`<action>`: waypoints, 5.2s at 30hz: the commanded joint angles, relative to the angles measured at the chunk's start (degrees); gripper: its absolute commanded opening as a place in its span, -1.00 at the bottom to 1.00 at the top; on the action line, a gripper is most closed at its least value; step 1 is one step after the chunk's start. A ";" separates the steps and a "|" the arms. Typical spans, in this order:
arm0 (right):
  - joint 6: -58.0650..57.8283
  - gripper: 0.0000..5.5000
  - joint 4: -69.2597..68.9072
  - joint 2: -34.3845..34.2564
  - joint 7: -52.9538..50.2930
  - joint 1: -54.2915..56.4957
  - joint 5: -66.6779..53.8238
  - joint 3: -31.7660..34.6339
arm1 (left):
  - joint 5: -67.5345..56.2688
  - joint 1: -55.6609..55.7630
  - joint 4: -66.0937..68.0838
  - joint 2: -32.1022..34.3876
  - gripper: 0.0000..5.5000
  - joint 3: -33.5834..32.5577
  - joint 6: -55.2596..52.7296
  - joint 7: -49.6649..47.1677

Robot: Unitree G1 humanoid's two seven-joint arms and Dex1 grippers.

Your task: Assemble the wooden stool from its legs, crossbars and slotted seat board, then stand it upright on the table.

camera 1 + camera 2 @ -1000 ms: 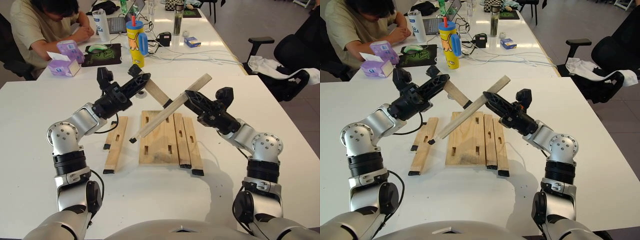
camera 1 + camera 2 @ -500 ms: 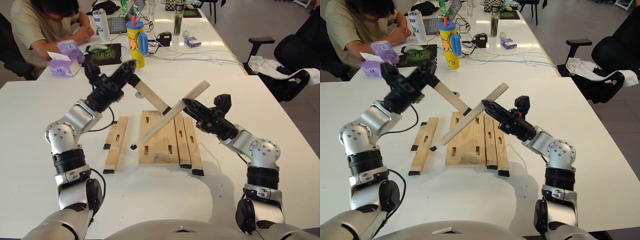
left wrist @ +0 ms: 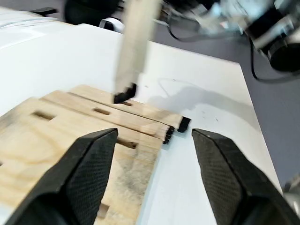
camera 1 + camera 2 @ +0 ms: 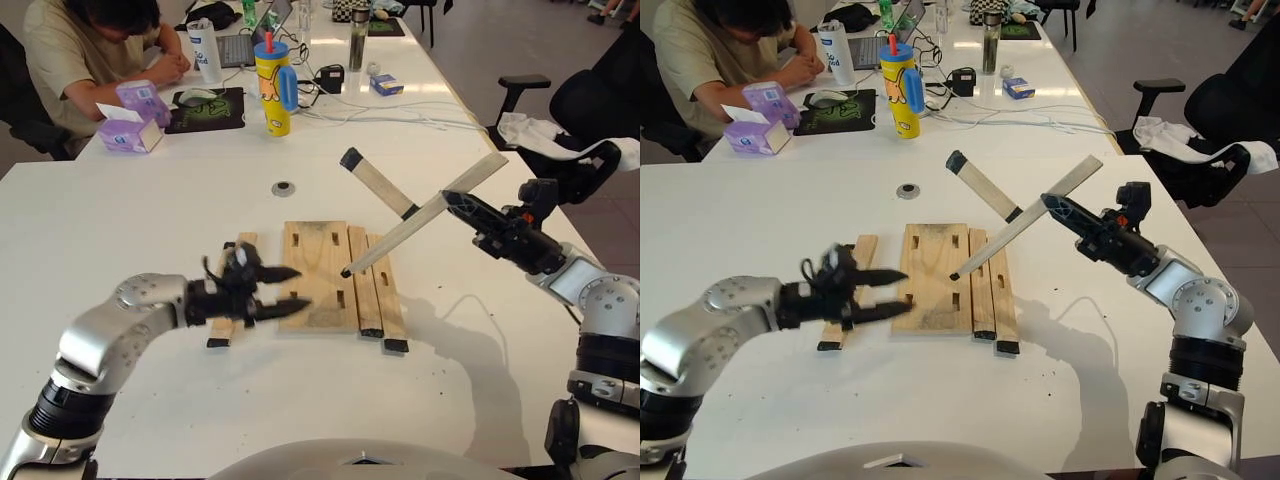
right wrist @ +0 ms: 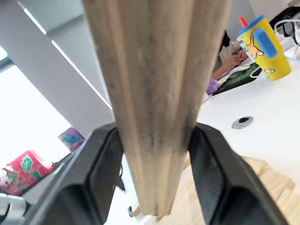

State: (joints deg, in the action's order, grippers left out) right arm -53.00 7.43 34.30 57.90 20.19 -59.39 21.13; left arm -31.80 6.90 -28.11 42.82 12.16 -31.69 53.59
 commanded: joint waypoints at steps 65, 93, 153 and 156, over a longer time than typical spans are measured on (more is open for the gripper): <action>28.24 0.15 -14.76 6.60 5.39 10.25 46.19 -37.75 | 42.36 -4.21 39.07 -13.10 0.07 18.48 37.43 -11.16; -25.02 0.15 -38.58 -29.92 -51.47 -17.08 43.64 -23.65 | 42.38 -1.48 45.42 -11.12 0.07 17.42 45.81 -8.04; -16.54 -0.25 -32.88 0.68 -25.16 -7.07 -35.17 -11.30 | -62.84 5.13 4.61 -0.64 0.66 -21.30 -17.94 -16.18; -15.93 -0.25 -33.94 1.75 -22.56 -8.91 -33.97 -12.57 | -64.33 6.09 4.40 -1.23 0.66 -21.09 -18.57 -17.63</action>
State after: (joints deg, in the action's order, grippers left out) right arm -69.50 -25.02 34.73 33.20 12.04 -94.49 9.47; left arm -95.15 11.59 -23.05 41.88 -8.58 -49.42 37.25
